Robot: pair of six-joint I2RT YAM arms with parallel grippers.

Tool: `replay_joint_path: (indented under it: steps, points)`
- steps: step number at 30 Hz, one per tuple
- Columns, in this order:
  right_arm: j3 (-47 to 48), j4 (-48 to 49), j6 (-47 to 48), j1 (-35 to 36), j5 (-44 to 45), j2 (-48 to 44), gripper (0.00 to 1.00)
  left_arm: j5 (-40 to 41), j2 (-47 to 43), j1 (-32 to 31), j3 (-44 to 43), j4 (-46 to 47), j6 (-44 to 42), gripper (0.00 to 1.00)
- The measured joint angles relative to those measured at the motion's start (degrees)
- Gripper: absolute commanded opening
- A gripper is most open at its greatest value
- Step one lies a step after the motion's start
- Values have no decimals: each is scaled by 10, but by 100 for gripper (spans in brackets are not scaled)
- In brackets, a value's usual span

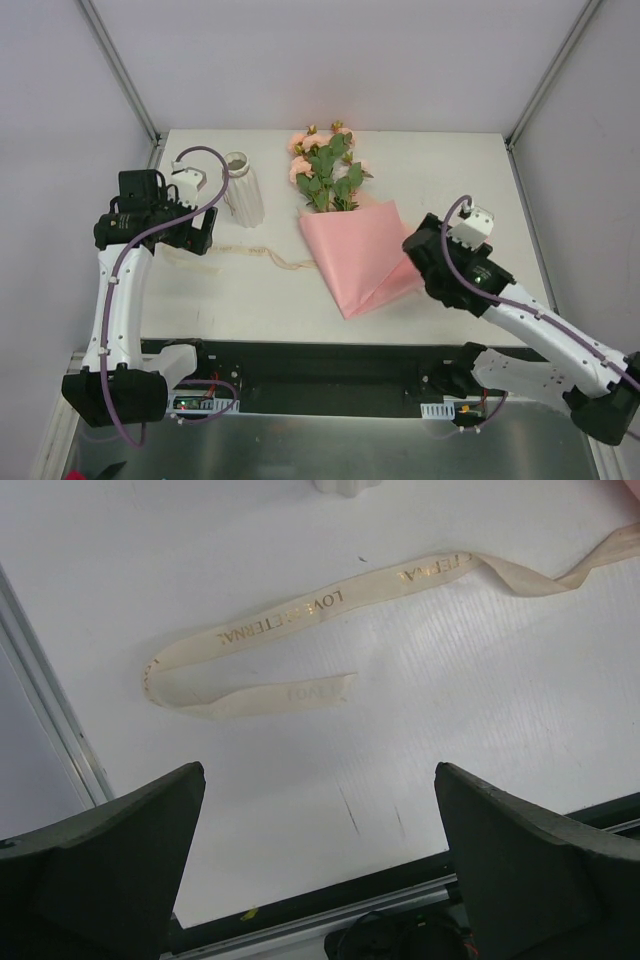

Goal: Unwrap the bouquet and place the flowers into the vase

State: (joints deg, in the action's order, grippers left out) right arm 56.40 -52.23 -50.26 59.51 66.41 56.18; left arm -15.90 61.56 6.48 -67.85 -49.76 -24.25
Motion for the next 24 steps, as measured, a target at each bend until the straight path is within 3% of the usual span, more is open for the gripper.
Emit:
replay_joint_path:
  steps: [2, 5, 10, 16, 24]
  points:
    - [-49, 103, 85, -133, -139, -21, 98, 0, -1, 0, -2, -2, 0, 99]
    - [-66, 177, 159, -235, -280, 11, 98, 0, -1, 0, -3, -3, 0, 99]
    - [-75, 254, 214, -259, -421, 51, 95, 0, -1, 0, -3, -4, 0, 99]
    - [-107, 291, 221, -280, -486, 66, 93, 0, -1, 0, -3, -5, 0, 99]
    - [-133, 330, 225, -287, -515, 126, 67, 0, -9, 0, -3, -8, 0, 99]
